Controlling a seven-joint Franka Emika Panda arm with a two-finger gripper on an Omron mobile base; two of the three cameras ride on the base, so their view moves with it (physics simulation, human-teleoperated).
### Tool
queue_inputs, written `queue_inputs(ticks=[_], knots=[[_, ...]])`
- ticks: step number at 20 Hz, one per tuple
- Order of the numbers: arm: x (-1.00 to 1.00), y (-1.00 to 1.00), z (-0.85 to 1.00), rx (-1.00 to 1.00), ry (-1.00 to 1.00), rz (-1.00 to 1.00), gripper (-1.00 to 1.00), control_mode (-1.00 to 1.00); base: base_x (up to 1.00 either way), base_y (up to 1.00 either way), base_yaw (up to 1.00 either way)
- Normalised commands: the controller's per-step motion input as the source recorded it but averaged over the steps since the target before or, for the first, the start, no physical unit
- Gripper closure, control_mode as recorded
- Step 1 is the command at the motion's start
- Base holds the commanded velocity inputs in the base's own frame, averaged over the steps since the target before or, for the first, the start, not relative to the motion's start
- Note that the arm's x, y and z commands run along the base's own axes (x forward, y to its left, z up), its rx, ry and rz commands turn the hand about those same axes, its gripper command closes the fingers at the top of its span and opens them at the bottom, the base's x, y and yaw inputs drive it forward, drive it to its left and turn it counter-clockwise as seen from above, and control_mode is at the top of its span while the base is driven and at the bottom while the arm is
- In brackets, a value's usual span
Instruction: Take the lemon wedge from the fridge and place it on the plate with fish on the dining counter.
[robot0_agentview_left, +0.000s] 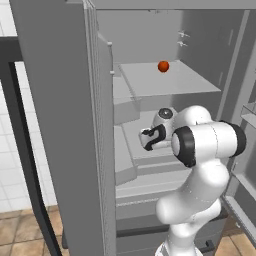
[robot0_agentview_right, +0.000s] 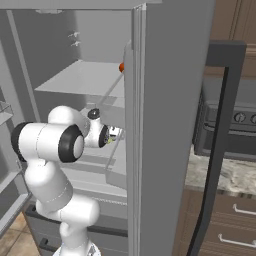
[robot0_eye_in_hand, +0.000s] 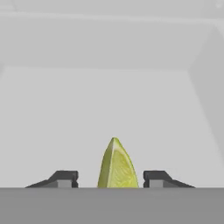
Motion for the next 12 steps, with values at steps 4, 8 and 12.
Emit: queue_inputs(ticks=[4,8,12], knots=[[-0.38,0.04,0.0,0.0,0.0,-0.04,1.0,-1.0,0.0,0.0,0.0],[-0.73,0.0,0.38,0.03,-0.06,-0.09,1.0,-1.0,0.0,0.0,0.0],[-0.99,0.0,0.94,0.09,-0.09,-0.19,1.0,-1.0,0.0,0.0,0.0]])
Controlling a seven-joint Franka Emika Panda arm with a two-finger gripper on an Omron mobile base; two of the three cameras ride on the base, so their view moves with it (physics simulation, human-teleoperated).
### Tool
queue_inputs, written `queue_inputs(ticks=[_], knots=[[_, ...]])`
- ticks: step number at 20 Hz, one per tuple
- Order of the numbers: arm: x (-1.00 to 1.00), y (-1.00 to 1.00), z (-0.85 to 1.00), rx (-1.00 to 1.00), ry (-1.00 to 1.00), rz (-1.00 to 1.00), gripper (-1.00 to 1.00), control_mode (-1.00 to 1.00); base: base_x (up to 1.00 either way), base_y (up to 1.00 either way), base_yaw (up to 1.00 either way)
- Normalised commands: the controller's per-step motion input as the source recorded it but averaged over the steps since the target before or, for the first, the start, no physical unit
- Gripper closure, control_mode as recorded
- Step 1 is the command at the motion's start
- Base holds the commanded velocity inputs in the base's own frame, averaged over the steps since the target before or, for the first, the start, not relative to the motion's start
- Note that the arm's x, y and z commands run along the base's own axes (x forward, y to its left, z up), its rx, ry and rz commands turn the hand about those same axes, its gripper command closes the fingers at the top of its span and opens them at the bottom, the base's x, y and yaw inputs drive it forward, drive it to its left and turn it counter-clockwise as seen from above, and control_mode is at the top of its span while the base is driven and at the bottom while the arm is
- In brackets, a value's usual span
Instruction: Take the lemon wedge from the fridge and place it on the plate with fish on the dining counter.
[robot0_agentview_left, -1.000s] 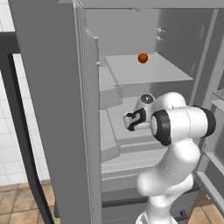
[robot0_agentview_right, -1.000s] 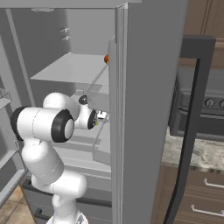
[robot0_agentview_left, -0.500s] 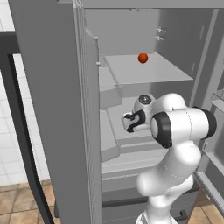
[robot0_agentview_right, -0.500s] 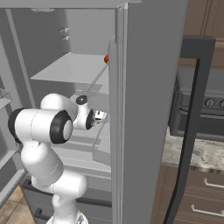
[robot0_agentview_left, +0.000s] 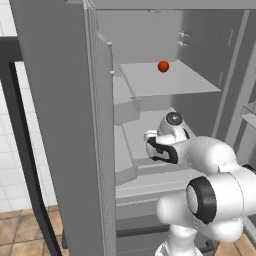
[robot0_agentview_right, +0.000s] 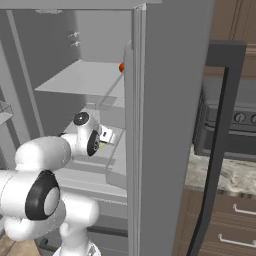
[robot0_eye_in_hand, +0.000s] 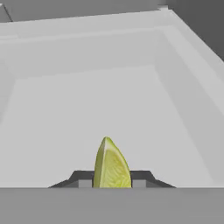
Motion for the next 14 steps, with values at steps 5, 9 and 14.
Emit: queue_inputs(ticks=[5,9,14], knots=[[-0.83,0.0,1.0,0.12,0.03,-0.14,1.0,-1.0,0.0,0.0,0.0],[-0.98,0.04,1.0,0.08,0.12,-0.06,1.0,-1.0,0.0,0.0,0.0],[-1.0,0.01,0.99,0.04,0.02,-0.02,1.0,-1.0,0.0,0.0,0.0]])
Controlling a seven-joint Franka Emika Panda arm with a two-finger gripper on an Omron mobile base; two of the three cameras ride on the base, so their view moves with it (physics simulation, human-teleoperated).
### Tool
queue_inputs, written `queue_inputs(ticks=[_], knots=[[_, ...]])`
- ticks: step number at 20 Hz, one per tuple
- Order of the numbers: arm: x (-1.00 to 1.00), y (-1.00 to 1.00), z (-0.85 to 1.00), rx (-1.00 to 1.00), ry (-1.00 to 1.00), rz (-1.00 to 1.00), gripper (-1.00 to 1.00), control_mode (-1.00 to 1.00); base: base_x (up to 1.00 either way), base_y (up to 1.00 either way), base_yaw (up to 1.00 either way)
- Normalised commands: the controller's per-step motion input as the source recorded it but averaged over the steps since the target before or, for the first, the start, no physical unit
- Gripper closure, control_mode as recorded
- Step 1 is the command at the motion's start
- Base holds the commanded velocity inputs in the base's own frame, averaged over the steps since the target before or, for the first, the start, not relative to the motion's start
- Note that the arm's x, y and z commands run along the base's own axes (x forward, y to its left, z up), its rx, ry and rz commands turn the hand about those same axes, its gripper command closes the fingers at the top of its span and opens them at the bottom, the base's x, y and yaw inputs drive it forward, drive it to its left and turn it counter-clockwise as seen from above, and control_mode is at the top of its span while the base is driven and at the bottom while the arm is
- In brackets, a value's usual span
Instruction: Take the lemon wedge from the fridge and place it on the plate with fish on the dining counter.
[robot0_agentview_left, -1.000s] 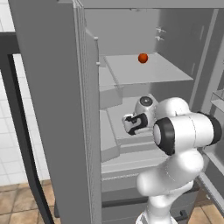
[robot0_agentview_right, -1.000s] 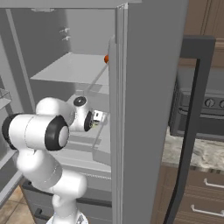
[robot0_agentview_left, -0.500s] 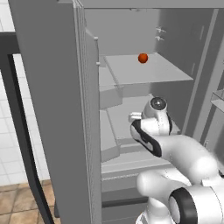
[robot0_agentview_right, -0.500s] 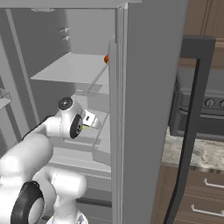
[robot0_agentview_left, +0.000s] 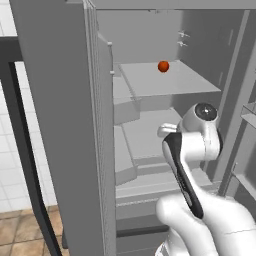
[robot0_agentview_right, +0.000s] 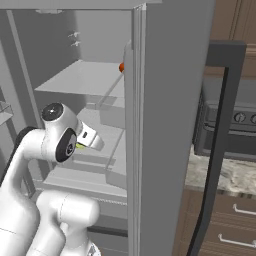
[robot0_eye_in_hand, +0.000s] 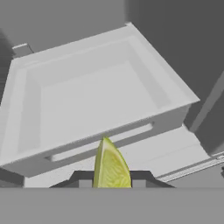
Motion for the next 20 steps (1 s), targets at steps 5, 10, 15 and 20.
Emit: queue_inputs(ticks=[5,10,15,20], knots=[[-1.0,0.05,0.59,0.0,-0.11,0.0,1.0,-1.0,0.0,0.0,0.0],[-0.4,0.05,0.0,-0.01,-0.17,0.0,1.0,1.0,-0.6,0.0,0.08],[0.0,0.0,0.0,0.0,0.0,0.0,1.0,1.0,-1.0,-0.01,0.52],[0.0,0.0,0.0,0.0,0.0,0.0,1.0,1.0,-0.85,-0.14,0.74]])
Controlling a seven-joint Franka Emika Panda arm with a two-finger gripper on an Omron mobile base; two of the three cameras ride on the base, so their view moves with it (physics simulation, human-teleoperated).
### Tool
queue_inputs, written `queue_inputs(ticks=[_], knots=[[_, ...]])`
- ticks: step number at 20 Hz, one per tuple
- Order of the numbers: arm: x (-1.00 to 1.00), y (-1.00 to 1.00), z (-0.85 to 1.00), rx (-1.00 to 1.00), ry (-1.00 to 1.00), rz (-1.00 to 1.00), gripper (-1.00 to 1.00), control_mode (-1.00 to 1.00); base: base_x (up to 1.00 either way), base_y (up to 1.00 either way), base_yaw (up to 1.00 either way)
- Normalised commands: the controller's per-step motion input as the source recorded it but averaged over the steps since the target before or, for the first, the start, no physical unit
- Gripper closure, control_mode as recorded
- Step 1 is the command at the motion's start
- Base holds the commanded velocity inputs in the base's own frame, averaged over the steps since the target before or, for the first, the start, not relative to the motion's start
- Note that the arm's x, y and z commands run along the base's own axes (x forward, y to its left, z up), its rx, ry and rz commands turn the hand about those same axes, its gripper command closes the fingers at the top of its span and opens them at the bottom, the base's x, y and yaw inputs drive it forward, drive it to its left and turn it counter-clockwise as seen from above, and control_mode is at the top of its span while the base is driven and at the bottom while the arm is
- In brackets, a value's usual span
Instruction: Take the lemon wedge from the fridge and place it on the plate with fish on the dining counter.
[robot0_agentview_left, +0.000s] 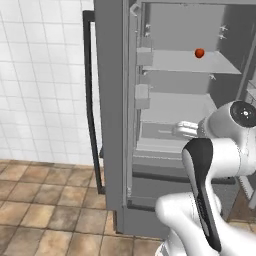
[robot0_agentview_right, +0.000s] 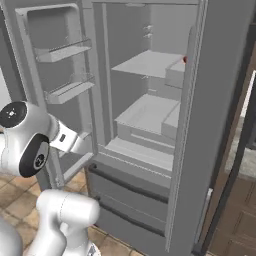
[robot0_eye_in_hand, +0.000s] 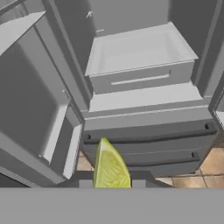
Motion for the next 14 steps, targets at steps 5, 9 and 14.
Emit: queue_inputs(ticks=[5,9,14], knots=[[0.0,0.0,0.0,0.0,0.0,0.0,1.0,1.0,-0.74,-0.1,0.76],[0.0,0.0,0.0,0.0,0.0,0.0,1.0,1.0,-0.32,0.0,0.9],[0.0,0.0,0.0,0.0,0.0,0.0,1.0,1.0,-0.02,0.0,0.97]])
